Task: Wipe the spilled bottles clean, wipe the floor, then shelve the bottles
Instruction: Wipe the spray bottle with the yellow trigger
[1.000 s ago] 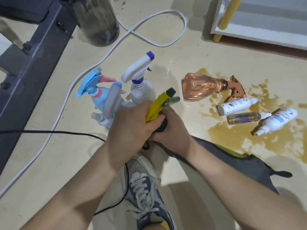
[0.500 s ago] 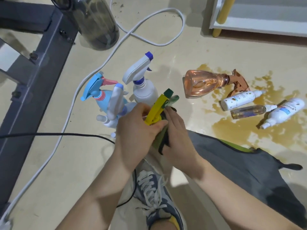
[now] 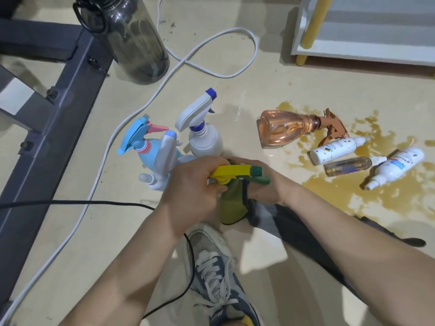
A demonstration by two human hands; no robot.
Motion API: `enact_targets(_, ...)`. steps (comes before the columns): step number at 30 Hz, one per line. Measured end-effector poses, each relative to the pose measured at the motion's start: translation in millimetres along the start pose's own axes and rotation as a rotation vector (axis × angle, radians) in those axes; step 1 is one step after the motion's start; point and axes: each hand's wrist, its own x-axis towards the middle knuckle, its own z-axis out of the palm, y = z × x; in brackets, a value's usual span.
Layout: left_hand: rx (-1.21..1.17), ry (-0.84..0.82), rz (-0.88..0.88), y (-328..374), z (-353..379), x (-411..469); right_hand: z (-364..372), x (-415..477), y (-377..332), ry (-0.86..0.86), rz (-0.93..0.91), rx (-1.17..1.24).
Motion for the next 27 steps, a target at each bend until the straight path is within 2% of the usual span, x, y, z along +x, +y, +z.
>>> enact_targets(1, 0.010, -0.001, 0.006, -0.1, 1.0, 0.0, 3.0, 0.5, 4.1, 0.068, 0.107, 0.107)
enact_targets(3, 0.041, -0.008, 0.013, -0.2, 1.4, -0.3, 11.3, -11.2, 20.0, 0.106, 0.073, -0.008)
enact_targets(4, 0.049, -0.004, 0.008, -1.3, 1.0, -0.8, 12.2, -13.3, 32.0, 0.171, 0.063, -0.163)
enact_targets(6, 0.043, 0.016, -0.030, -1.5, 1.9, -2.6, 13.4, -23.1, 49.5, 0.315, 0.171, -0.102)
enact_targets(7, 0.031, 0.038, -0.057, 1.0, 3.8, -3.6, 13.5, -25.8, 55.6, 0.452, 0.187, -0.016)
enact_targets(8, 0.014, 0.067, -0.089, 6.2, 6.5, -4.0, 14.6, -30.0, 51.6, 0.542, 0.190, 0.002)
enact_targets(9, 0.000, 0.102, -0.131, 12.8, 9.9, -3.7, 18.1, -31.7, 50.7, 0.598, 0.127, 0.122)
enact_targets(11, 0.000, 0.173, -0.189, 23.8, 20.9, -1.1, 30.1, -31.9, 45.7, 0.611, 0.015, 0.239)
enact_targets(12, 0.007, 0.201, -0.202, 27.4, 26.5, -0.9, 40.4, -33.5, 37.7, 0.606, -0.029, 0.222)
enact_targets(15, 0.019, 0.264, -0.246, 26.3, 31.2, 0.9, 64.7, -31.8, 50.3, 0.604, -0.220, -0.046)
enact_targets(17, 0.054, 0.300, -0.285, 18.2, 25.0, 2.3, 66.3, -31.6, 74.5, 0.532, -0.215, -0.153)
enact_targets(20, 0.067, 0.316, -0.301, 14.3, 17.7, 4.4, 50.0, -44.2, 70.6, 0.517, -0.153, -0.027)
enact_targets(23, 0.053, 0.281, -0.313, 16.8, 20.7, 3.7, 56.0, -37.2, 43.1, 0.606, -0.253, 0.075)
enact_targets(26, 0.040, 0.259, -0.335, 20.0, 20.3, 2.0, 79.0, -22.1, 43.6, 0.662, -0.296, -0.347)
enact_targets(27, 0.027, 0.274, -0.350, 19.4, 18.7, 3.4, 78.6, -16.8, 46.4, 0.687, -0.257, -0.404)
